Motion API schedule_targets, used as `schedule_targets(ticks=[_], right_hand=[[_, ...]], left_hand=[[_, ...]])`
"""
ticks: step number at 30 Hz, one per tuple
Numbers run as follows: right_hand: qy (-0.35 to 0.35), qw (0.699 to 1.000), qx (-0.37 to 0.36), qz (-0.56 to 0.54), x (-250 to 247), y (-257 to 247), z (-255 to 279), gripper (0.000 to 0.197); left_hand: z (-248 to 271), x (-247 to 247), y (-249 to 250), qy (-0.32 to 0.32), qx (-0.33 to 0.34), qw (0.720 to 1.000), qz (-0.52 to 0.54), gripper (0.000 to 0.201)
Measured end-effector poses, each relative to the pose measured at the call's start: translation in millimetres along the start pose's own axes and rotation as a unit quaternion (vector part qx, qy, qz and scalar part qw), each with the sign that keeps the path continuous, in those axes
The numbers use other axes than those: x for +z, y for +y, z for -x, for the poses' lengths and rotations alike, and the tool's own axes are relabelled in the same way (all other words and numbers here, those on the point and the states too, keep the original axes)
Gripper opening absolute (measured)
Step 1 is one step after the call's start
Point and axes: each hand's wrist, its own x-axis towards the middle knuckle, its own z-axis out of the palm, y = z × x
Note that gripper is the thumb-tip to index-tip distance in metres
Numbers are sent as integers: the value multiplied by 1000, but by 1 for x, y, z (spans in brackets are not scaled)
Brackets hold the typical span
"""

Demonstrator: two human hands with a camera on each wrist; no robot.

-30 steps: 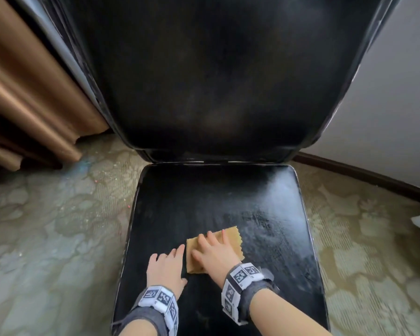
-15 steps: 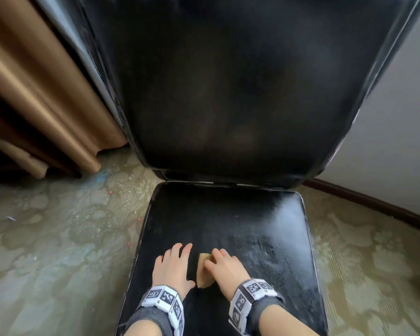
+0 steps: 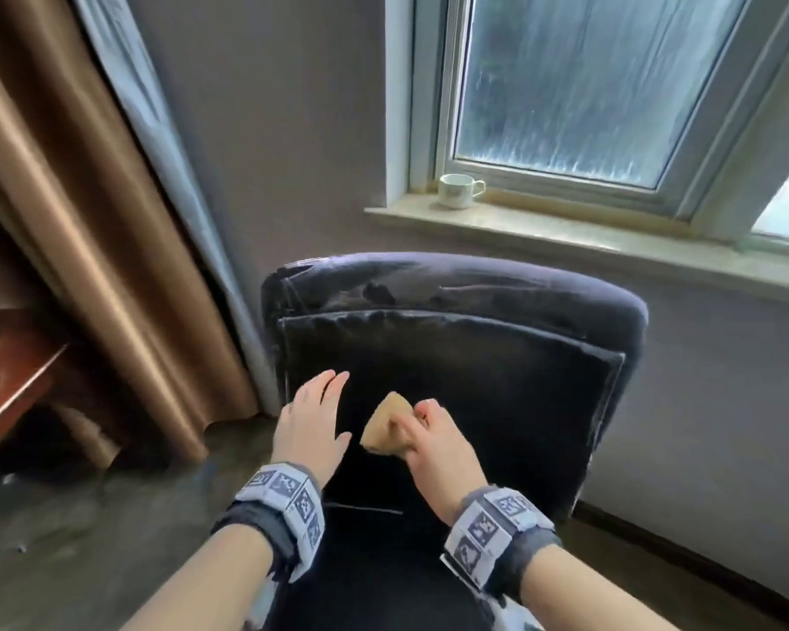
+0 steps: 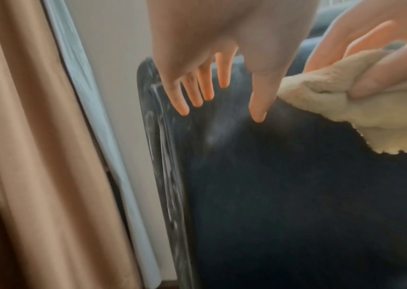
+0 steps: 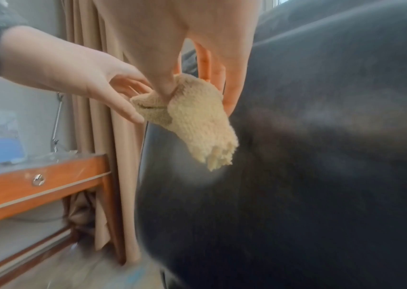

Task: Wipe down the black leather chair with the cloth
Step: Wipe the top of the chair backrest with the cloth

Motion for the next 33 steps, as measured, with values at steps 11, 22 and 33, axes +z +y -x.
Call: schedule_targets(ticks=[11,22,33], right_hand=[[219,975,-24,29,-42,-67,-112,59],[107,986,22,124,-21,-139,-199,41],[193,953,202,117,-62,-93,-188,40]], left_hand=[[-110,-64,-56,101,-73,989,76,117],[-136,-59,-64,17,-112,986,120,53],[-139,-55,-51,28,-132,979,155,96]])
